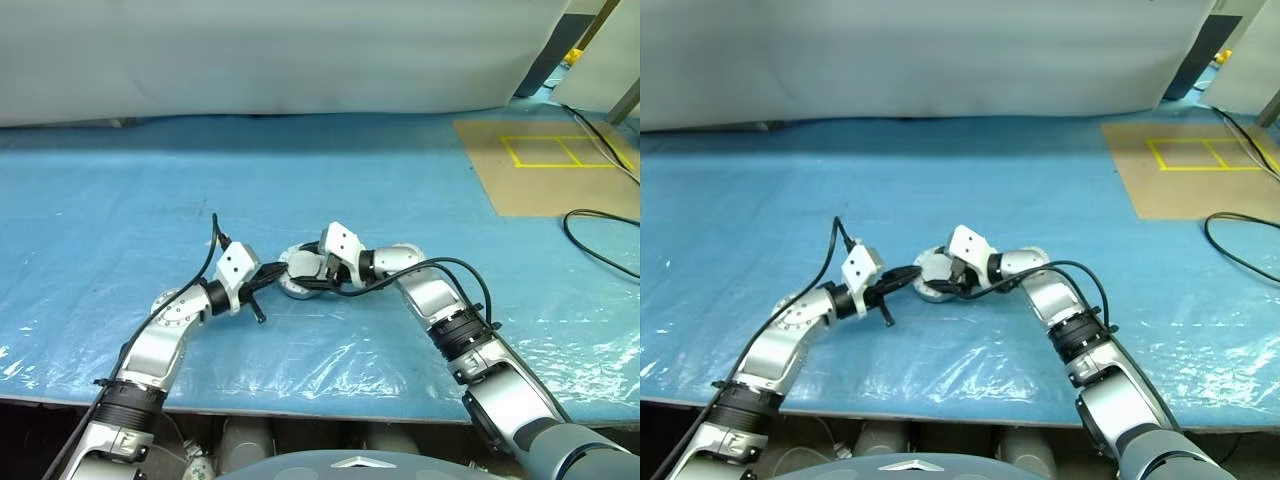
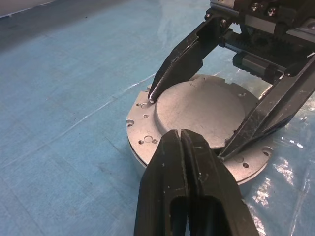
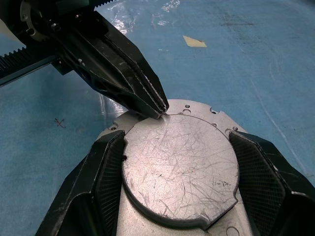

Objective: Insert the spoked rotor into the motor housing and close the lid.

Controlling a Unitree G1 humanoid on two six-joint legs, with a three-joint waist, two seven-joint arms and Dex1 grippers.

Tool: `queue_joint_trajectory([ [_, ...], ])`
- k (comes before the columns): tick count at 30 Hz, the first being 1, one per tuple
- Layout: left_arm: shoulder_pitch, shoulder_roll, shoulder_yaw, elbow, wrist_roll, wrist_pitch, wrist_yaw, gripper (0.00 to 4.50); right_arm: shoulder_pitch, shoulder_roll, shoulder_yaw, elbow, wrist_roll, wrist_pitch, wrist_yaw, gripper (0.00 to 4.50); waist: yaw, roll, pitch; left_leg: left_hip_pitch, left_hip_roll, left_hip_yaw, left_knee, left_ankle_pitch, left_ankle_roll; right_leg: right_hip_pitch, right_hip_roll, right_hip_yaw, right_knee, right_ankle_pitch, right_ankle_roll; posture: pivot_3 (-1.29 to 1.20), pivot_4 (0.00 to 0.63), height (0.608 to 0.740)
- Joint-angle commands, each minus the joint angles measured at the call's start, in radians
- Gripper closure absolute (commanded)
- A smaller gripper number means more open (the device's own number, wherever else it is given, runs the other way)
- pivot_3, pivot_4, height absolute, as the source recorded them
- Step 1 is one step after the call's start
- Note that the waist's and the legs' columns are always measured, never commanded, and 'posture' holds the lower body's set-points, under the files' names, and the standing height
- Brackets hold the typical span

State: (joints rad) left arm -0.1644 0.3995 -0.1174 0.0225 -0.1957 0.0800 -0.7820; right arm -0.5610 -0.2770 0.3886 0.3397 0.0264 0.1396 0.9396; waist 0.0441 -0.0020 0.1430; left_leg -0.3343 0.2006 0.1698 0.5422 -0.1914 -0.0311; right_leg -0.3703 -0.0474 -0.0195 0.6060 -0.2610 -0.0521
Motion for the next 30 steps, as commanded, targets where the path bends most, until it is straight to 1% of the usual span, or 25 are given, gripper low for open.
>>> queue_joint_trajectory([
  [1,-0.002,0.012,-0.001,-0.004,0.009,0.004,-0.002,4.47,0.07,-0.045,0.041,0.083,-0.068,0.074,-0.007,1.51,0.0,0.0,0.0,0.0,0.0,0.0,0.0,0.0,0.0,0.0,0.0,0.0,0.0,0.0,0.0,0.0,0.15,0.74],
  [4,0.004,0.023,-0.019,0.015,0.041,-0.014,-0.004,4.47,0.071,-0.047,0.04,0.063,-0.064,0.09,-0.002,1.51,0.001,0.0,0.0,0.0,0.0,0.0,-0.001,0.0,0.0,0.0,0.0,0.0,-0.001,0.0,0.0,0.0,0.15,0.74],
  [11,0.005,0.046,-0.019,0.058,0.073,-0.026,0.003,4.47,0.071,-0.05,0.039,0.051,-0.062,0.104,0.001,1.51,0.001,0.0,0.0,-0.001,-0.001,0.0,-0.003,0.0,0.0,-0.001,0.0,0.001,-0.003,-0.001,0.002,0.0,0.15,0.74],
  [18,0.023,0.057,-0.014,0.042,0.049,-0.012,-0.023,4.47,0.078,-0.054,0.041,0.057,-0.065,0.093,0.003,1.51,0.003,0.0,-0.001,0.0,-0.003,0.0,-0.006,0.0,0.0,-0.001,-0.002,0.001,-0.004,-0.002,0.003,0.0,0.15,0.74],
  [23,0.029,0.035,-0.038,0.007,0.021,-0.002,-0.054,4.47,0.085,-0.056,0.039,0.05,-0.063,0.095,0.005,1.51,0.003,0.001,-0.002,0.0,-0.005,0.0,-0.008,0.0,0.0,-0.001,-0.004,0.001,-0.004,-0.003,0.005,0.0,0.15,0.74],
  [30,0.023,0.038,-0.078,0.021,0.066,-0.024,-0.057,4.47,0.093,-0.056,0.032,0.036,-0.048,0.105,0.017,1.51,0.005,0.0,-0.004,0.0,-0.01,0.0,-0.012,0.0,0.0,-0.002,-0.008,0.001,-0.005,-0.004,0.006,0.0,0.15,0.74],
])
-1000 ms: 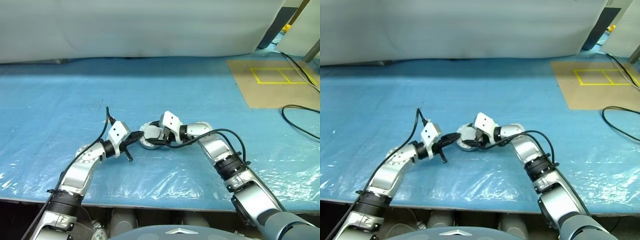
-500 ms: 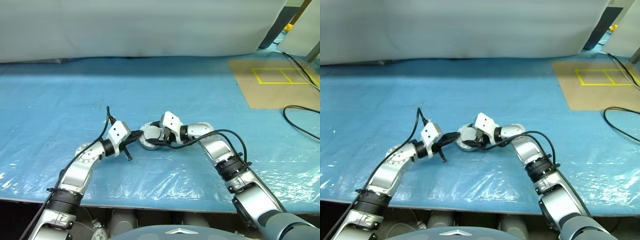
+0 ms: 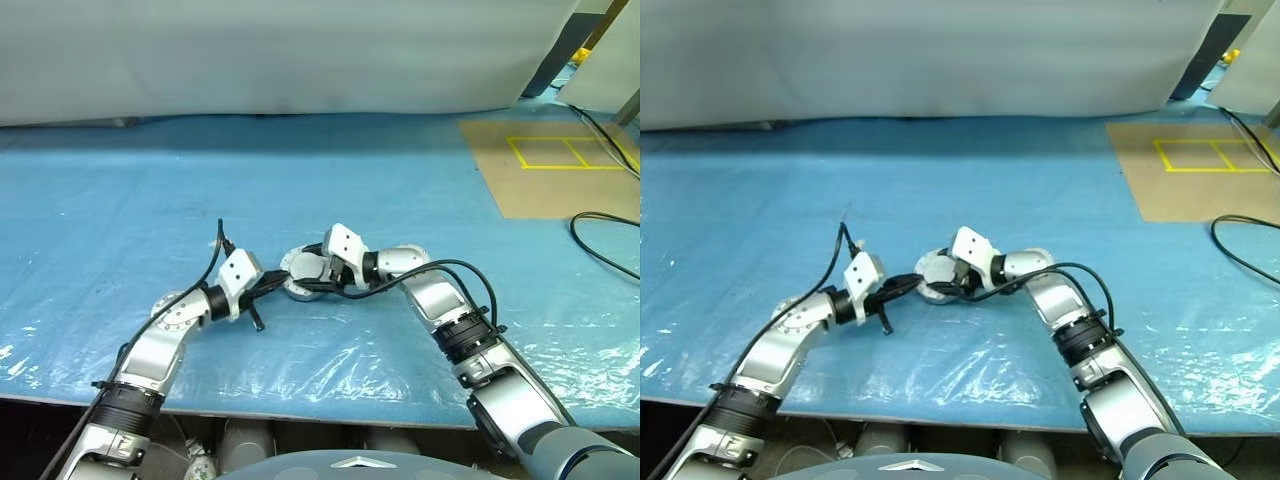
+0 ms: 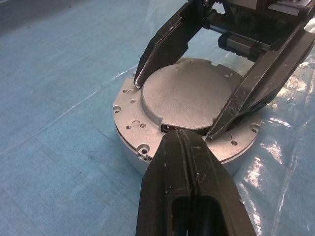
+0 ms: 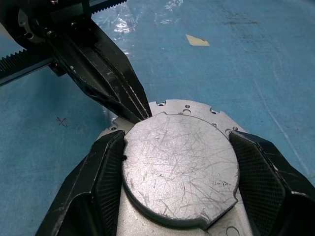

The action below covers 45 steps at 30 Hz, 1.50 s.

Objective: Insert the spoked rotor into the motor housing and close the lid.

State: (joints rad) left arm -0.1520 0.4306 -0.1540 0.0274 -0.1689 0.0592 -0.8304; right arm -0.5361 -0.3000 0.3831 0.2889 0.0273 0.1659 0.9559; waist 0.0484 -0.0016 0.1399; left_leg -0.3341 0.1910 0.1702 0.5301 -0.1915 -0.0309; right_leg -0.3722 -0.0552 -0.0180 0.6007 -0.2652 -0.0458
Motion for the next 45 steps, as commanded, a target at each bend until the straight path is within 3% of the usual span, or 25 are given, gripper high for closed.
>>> queue_joint_trajectory([
  [1,0.012,0.006,-0.041,0.016,0.038,-0.003,-0.008,4.47,0.068,-0.031,0.034,0.083,-0.045,0.084,0.0,1.51,0.002,0.0,-0.002,0.0,0.0,0.0,0.0,0.0,0.0,0.0,0.0,0.0,0.0,0.0,0.0,0.0,0.15,0.74],
  [4,0.017,0.008,-0.036,0.014,0.034,-0.002,-0.008,4.47,0.069,-0.027,0.02,0.067,-0.027,0.087,0.006,1.51,0.003,-0.001,-0.002,-0.001,0.0,0.0,-0.001,0.0,0.0,0.0,0.0,0.0,-0.002,0.0,0.001,0.0,0.15,0.74],
  [9,0.022,0.015,-0.03,0.015,0.038,-0.007,-0.007,4.5,0.064,-0.017,-0.008,0.004,0.041,0.15,0.053,0.01,0.005,-0.001,-0.002,-0.002,0.0,0.0,-0.003,0.0,0.0,0.001,0.0,0.0,-0.006,0.0,0.001,0.0,0.15,0.74],
  [23,0.025,0.005,-0.033,0.01,0.035,-0.009,-0.002,4.5,0.04,-0.038,-0.188,-0.2,0.244,0.302,0.049,0.01,0.02,0.0,-0.001,-0.017,0.0,0.0,-0.004,0.002,-0.004,-0.011,0.001,-0.003,-0.011,0.005,-0.005,0.0,0.15,0.74],
  [28,0.031,0.005,-0.036,0.001,0.033,-0.005,-0.005,4.5,0.035,-0.013,-0.262,-0.191,0.309,0.388,-0.001,0.01,0.02,0.001,0.0,-0.017,0.0,0.0,-0.004,0.003,-0.004,-0.011,0.001,-0.003,-0.011,0.005,-0.005,0.0,0.15,0.74],
  [36,0.045,0.011,-0.032,-0.02,0.027,0.003,-0.006,4.5,0.037,-0.06,-0.403,-0.056,0.5,0.793,-0.004,0.01,0.022,0.001,0.001,-0.018,-0.001,0.001,-0.004,0.003,-0.004,-0.011,0.001,-0.004,-0.01,0.007,-0.002,0.0,0.15,0.74],
  [45,0.047,0.008,-0.034,-0.02,0.031,0.001,0.003,4.5,0.04,0.009,-0.437,-0.026,0.565,0.895,-0.064,0.01,0.021,0.002,0.001,-0.017,0.0,0.001,-0.002,0.003,-0.004,-0.011,0.002,-0.005,-0.008,0.007,-0.003,0.0,0.15,0.74],
])
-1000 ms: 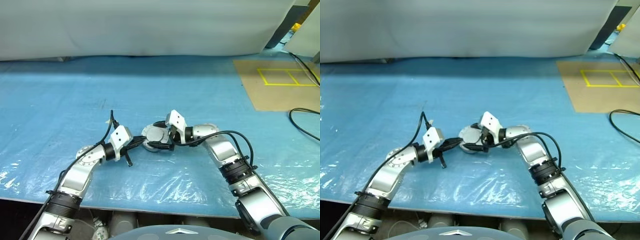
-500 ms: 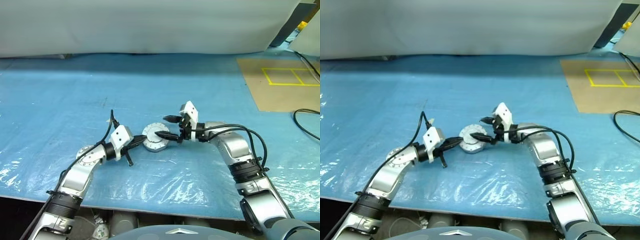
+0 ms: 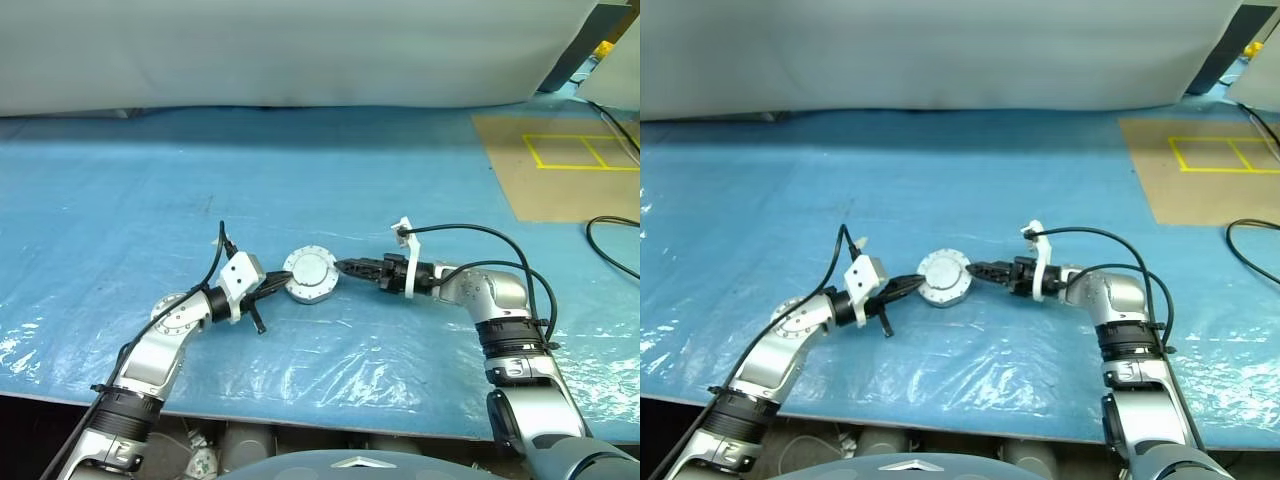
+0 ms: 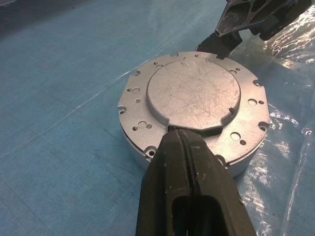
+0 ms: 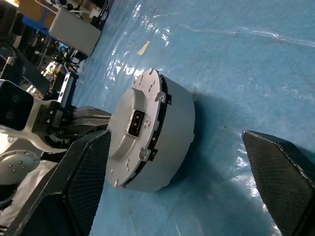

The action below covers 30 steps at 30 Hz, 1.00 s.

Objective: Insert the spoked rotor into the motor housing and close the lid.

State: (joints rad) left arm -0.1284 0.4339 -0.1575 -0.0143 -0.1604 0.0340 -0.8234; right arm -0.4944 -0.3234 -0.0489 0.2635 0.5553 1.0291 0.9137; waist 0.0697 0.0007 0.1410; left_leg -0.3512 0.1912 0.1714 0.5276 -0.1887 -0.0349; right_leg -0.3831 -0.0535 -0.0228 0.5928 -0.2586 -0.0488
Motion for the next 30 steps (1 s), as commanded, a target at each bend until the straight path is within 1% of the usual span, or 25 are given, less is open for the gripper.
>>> queue_joint_trajectory([
  [1,0.024,0.005,-0.03,0.023,0.022,0.026,-0.003,4.5,-0.004,0.044,-0.01,-0.003,0.044,0.041,-0.029,0.01,0.0,0.0,0.0,0.0,0.0,0.0,0.0,0.0,0.0,0.0,0.0,0.0,0.0,0.0,0.0,0.0,0.15,0.74],
  [5,0.023,0.002,-0.033,0.021,0.022,0.026,0.001,4.5,-0.006,0.107,0.002,-0.016,0.057,0.033,-0.048,0.01,0.001,0.0,0.0,0.0,0.0,0.0,0.0,0.0,0.0,0.0,0.0,0.0,0.0,-0.002,-0.003,0.0,0.15,0.74],
  [9,0.023,0.005,-0.03,0.018,0.022,0.028,0.001,4.5,0.006,0.11,0.003,-0.012,0.056,0.038,-0.057,0.01,0.001,0.0,0.0,0.0,0.0,0.0,0.001,0.0,0.0,0.0,0.0,0.0,0.0,-0.001,-0.002,0.0,0.15,0.74],
  [12,0.026,0.008,-0.028,0.017,0.023,0.028,0.002,4.5,0.014,0.09,-0.005,0.001,0.054,0.036,-0.052,0.59,0.002,0.0,0.0,0.0,0.0,0.0,0.001,0.0,0.0,0.0,0.0,0.0,0.001,-0.001,-0.002,0.0,0.15,0.74],
  [16,0.026,0.011,-0.027,0.018,0.022,0.029,-0.001,4.5,0.022,0.07,-0.002,0.001,0.053,0.028,-0.045,1.95,0.001,0.0,0.0,0.0,0.0,0.0,0.001,0.0,0.0,0.0,0.0,0.0,0.001,0.0,0.0,0.0,0.15,0.74],
  [17,0.026,0.011,-0.027,0.019,0.022,0.029,-0.002,4.5,0.024,0.069,0.002,-0.003,0.053,0.028,-0.043,2.24,0.002,0.0,0.0,0.0,0.0,0.0,0.001,0.0,0.0,0.0,0.0,0.0,0.001,0.0,0.001,0.0,0.15,0.74],
  [18,0.025,0.012,-0.026,0.019,0.022,0.029,-0.002,4.5,0.026,0.068,0.006,-0.006,0.054,0.027,-0.042,2.42,0.003,0.001,0.0,0.0,0.0,0.0,0.001,0.0,0.0,0.0,0.0,0.0,0.002,0.0,0.001,0.0,0.15,0.74],
  [19,0.024,0.012,-0.026,0.021,0.021,0.029,-0.002,4.5,0.027,0.07,0.01,-0.009,0.055,0.025,-0.043,2.5,0.004,0.001,0.0,0.0,0.0,0.0,0.002,0.0,0.0,0.0,0.0,0.0,0.003,0.0,0.0,0.0,0.15,0.74],
  [21,0.021,0.011,-0.025,0.022,0.018,0.03,-0.003,4.5,0.028,0.076,0.014,-0.015,0.06,0.024,-0.046,2.51,0.005,0.001,0.0,0.0,0.0,0.001,0.004,0.0,0.0,0.0,-0.001,0.0,0.005,-0.002,-0.003,0.0,0.15,0.74],
  [30,0.037,0.012,-0.013,-0.003,0.001,0.042,-0.001,4.5,0.032,0.083,0.033,-0.013,0.061,0.016,-0.044,2.54,0.003,0.001,0.0,0.001,0.0,0.0,0.007,0.0,0.0,-0.001,-0.001,0.0,0.011,-0.003,-0.004,0.0,0.15,0.74],
])
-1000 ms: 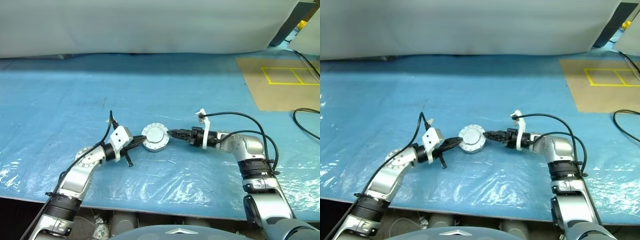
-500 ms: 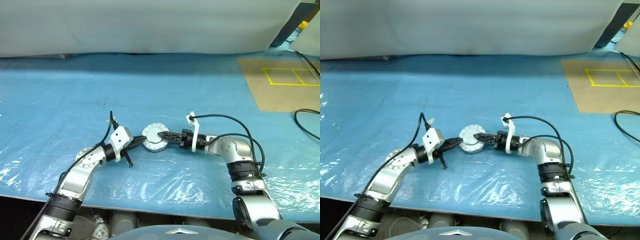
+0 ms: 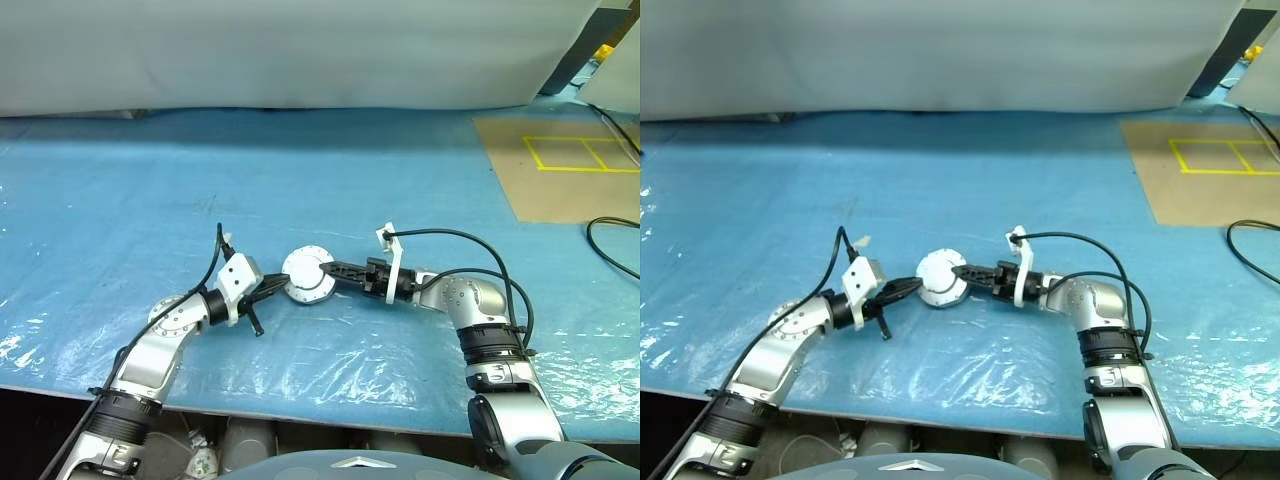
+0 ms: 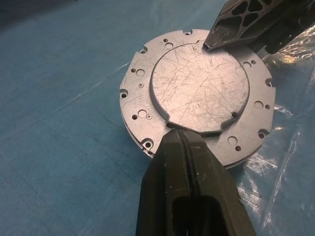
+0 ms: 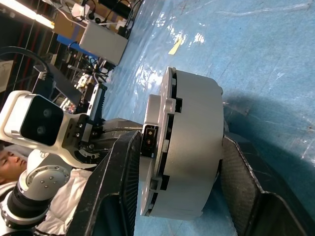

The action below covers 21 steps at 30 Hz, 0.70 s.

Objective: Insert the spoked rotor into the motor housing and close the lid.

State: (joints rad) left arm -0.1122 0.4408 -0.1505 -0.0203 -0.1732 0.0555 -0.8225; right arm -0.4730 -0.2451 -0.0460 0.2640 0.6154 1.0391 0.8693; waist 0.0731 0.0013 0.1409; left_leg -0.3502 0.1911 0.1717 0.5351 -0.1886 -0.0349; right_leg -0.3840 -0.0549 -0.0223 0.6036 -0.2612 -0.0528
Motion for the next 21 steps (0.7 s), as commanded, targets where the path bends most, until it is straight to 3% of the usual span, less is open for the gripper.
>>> queue_joint_trajectory([
  [1,0.024,0.007,-0.02,0.0,0.014,0.021,-0.003,4.5,0.011,0.003,0.03,-0.012,0.003,0.005,0.004,2.54,-0.001,0.0,0.0,0.0,0.0,0.0,0.0,0.0,0.0,0.0,0.0,0.0,0.0,0.0,0.0,0.0,0.15,0.74],
  [6,0.023,-0.001,0.019,-0.039,-0.026,0.036,0.008,4.5,0.011,0.012,0.041,-0.016,-0.002,0.002,-0.004,2.54,-0.002,0.0,0.0,-0.001,0.0,0.0,0.0,0.0,0.0,-0.001,0.0,0.0,0.001,0.0,0.0,0.0,0.15,0.74],
  [14,0.101,0.052,0.193,-0.382,-0.364,0.307,-0.005,4.5,0.009,0.03,0.031,0.042,-0.024,-0.011,-0.05,2.54,-0.009,-0.002,0.002,-0.005,0.002,0.001,0.0,0.0,0.0,-0.007,0.002,-0.001,0.003,-0.002,-0.003,0.0,0.15,0.74],
  [21,0.129,0.087,0.288,-0.373,-0.462,0.416,0.039,4.5,-0.021,0.057,-0.026,0.04,0.047,0.042,-0.057,2.54,-0.022,0.0,0.003,-0.003,0.003,0.003,0.0,0.0,-0.001,-0.006,0.003,0.0,0.003,-0.003,-0.005,0.0,0.15,0.74],
])
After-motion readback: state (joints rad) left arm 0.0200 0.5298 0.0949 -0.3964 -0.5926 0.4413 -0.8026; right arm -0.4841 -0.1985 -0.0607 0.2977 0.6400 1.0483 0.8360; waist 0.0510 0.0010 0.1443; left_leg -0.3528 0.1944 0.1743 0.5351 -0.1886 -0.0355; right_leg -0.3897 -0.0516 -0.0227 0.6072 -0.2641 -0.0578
